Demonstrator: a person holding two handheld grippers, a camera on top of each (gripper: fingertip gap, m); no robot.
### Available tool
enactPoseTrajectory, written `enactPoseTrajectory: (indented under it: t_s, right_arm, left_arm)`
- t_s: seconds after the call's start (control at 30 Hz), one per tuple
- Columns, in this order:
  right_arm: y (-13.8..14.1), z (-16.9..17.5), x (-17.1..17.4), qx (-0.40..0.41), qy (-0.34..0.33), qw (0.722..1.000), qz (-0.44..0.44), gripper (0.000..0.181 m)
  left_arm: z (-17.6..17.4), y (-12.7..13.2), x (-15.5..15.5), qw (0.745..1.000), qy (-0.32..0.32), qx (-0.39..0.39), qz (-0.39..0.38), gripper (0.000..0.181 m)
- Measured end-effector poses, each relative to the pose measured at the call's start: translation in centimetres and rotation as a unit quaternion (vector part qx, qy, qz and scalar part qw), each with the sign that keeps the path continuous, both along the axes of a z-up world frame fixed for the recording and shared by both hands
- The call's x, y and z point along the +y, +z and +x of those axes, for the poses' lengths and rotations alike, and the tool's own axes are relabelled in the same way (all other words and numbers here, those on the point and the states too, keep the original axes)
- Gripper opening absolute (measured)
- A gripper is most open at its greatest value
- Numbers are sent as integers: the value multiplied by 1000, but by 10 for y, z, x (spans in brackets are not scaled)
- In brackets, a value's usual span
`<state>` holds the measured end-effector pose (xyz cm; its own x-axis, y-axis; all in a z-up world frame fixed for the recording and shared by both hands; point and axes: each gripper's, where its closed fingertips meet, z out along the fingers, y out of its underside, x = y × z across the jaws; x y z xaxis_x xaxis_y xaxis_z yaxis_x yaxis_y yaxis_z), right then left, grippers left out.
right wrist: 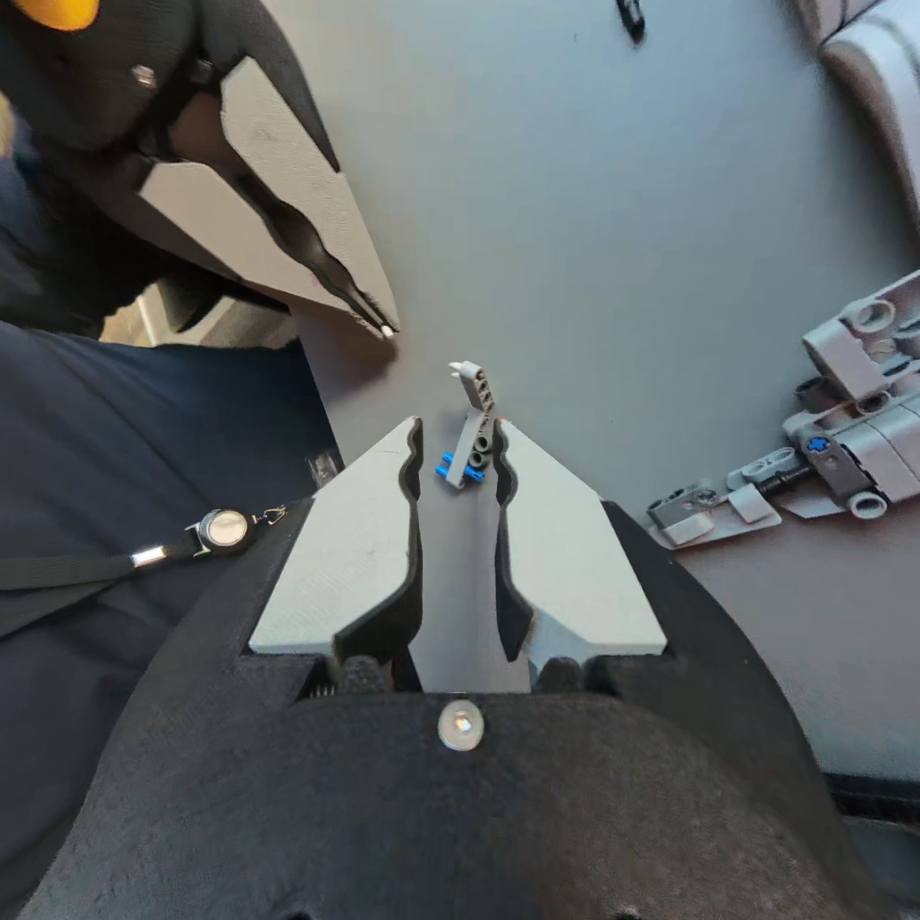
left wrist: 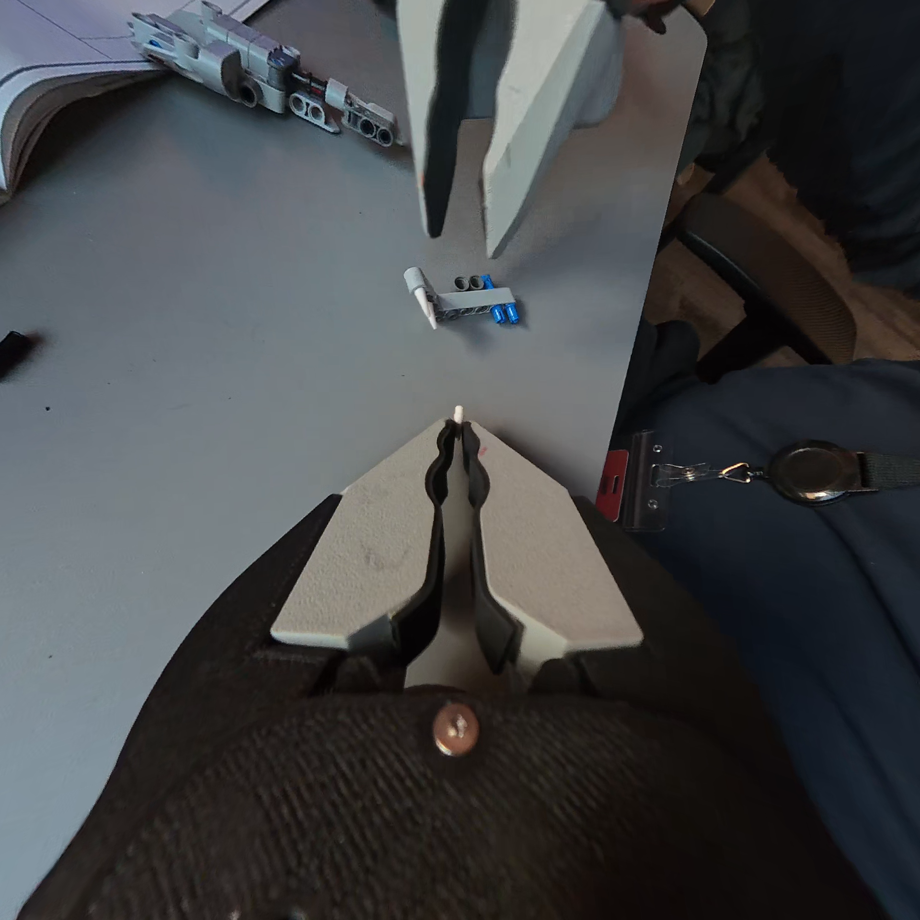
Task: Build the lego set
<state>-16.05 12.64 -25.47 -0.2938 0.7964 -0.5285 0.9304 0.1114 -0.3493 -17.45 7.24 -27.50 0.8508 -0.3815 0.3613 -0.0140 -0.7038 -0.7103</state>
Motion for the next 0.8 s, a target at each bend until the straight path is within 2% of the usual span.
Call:
enactPoseTrajectory:
  t_s: [0.03,0.17,0.23,0.3,0.37,0.5,0.7,0.8]
  right_arm:
    - [5,0,-2,31,-6,999,-4,27]
    - [14,5,-10,165,-21,986,3,27]
    - [12,16,-22,202,4,979,-5,13]
    - [1,20,-19,219,7,975,29,11]
    - [-11,16,-1,221,-20,972,73,13]
    - [-12,-1,12,241,-39,968,59,19]
    - [-26,-13,4,236,70,967,61,26]
    - [-26,-14,-5,233,107,966,21,18]
  left_arm:
    - [-1,0,1,1000,5,-3,-1,0]
    - [-1,1,1,1000,5,-2,4,0]
    - [5,8,1,1000,-1,-27,15,0]
    - [13,12,3,998,-4,-62,15,0]
    - [9,6,9,998,18,-60,-5,0]
    - [8,-7,16,998,33,-38,-43,0]
    - [10,-6,23,996,37,-57,-51,0]
    - [11,-7,24,997,32,-56,-51,0]
